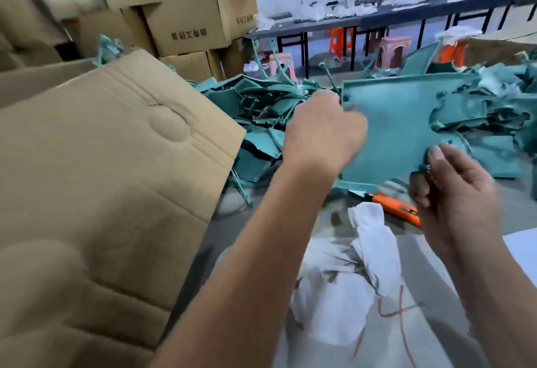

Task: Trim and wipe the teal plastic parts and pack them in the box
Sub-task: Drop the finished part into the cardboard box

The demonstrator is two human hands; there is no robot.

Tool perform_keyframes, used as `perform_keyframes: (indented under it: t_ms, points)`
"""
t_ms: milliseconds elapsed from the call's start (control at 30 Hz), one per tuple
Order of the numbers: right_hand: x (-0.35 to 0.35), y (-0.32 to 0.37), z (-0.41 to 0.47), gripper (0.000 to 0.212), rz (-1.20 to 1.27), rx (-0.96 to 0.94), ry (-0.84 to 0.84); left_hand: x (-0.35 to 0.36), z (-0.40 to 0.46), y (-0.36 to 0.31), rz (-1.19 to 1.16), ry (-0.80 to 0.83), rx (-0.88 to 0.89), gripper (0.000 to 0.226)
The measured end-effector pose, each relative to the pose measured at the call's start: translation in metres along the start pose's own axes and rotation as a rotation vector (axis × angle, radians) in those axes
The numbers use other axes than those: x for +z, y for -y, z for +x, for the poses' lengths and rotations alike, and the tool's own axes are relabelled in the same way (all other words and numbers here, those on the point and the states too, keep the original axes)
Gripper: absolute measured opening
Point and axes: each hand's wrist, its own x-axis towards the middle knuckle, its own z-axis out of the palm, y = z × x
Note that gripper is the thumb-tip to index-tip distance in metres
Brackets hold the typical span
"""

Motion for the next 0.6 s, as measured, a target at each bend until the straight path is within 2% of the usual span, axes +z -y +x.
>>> perform_keyframes:
  t_ms: [200,300,433,533,600]
  points:
    - [0.105,0.023,-0.002,0.018,0.101,0.169,0.237,-0.111,-0.039,-0.016,0.175,-0.214,0.018,0.013]
    - [0.167,0.039,-0.003,0.026,0.153,0.283,0.375,-0.161,-0.064,-0.008,0.126,-0.281,-0.018,0.020]
    - [0.250,0.044,-0.016,0.021,0.157,0.445,0.573,-0.231,-0.091,0.009,0.148,-0.415,-0.074,0.021]
    - [0.313,0.039,-0.034,0.015,0.119,0.543,0.667,-0.283,-0.106,0.033,0.258,-0.533,-0.223,0.029]
    - [0.351,0.035,-0.047,0.007,0.061,0.598,0.700,-0.309,-0.113,0.047,0.309,-0.606,-0.340,0.044]
